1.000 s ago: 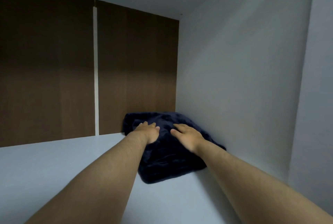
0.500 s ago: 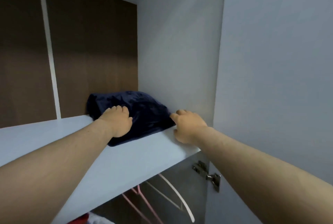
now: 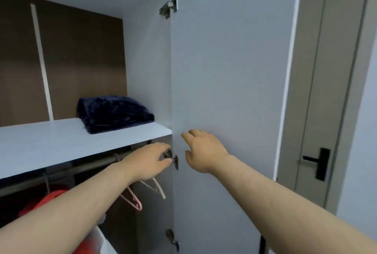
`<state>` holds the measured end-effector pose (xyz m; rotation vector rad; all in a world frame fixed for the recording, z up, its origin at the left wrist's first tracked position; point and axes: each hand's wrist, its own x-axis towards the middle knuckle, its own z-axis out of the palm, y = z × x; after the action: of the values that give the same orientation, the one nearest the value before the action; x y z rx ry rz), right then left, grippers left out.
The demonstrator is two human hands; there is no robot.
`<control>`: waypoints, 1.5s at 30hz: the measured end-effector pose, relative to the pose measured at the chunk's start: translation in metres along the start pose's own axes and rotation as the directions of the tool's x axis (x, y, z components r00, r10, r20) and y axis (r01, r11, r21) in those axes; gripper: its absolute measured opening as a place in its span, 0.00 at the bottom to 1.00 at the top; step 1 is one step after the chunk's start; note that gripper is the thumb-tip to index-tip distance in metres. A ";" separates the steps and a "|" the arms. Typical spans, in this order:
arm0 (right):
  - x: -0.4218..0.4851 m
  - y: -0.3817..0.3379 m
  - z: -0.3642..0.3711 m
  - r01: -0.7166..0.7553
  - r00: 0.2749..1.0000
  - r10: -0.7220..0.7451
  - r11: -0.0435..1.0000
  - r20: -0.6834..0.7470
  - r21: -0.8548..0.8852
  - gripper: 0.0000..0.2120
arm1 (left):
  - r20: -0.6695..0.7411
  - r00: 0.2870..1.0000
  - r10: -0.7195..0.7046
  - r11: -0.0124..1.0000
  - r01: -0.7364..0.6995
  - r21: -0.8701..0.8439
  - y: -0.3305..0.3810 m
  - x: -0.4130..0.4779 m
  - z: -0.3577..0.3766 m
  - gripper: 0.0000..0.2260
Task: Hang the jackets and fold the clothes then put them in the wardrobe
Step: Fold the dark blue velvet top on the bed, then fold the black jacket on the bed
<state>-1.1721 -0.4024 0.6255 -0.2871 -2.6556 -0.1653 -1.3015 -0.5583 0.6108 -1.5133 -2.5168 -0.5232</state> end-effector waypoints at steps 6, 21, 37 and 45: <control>-0.151 0.046 -0.050 -0.053 0.999 0.053 0.987 0.007 0.149 0.25 | -0.088 0.946 0.313 0.941 -0.296 0.165 0.138 -0.065 0.045 0.16; -0.493 0.239 -0.077 -0.685 0.689 0.724 0.641 -0.022 -0.346 0.21 | 0.006 0.766 0.643 0.758 -0.637 0.139 0.430 -0.035 0.208 0.25; -0.708 0.311 -0.040 -0.955 -0.125 0.992 -0.122 -0.003 -0.271 0.27 | 0.283 0.485 0.827 0.557 -0.775 -0.300 0.657 0.003 0.426 0.25; -0.861 0.337 -0.081 -0.906 -0.398 0.916 -0.401 -0.049 -0.137 0.29 | 0.334 0.268 0.904 0.413 -0.747 -0.521 0.830 -0.062 0.485 0.22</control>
<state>-0.3088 -0.2378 0.3262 -2.5582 -1.2993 0.3151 -0.5222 -0.0729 0.3197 -3.1749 -1.3926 -0.1902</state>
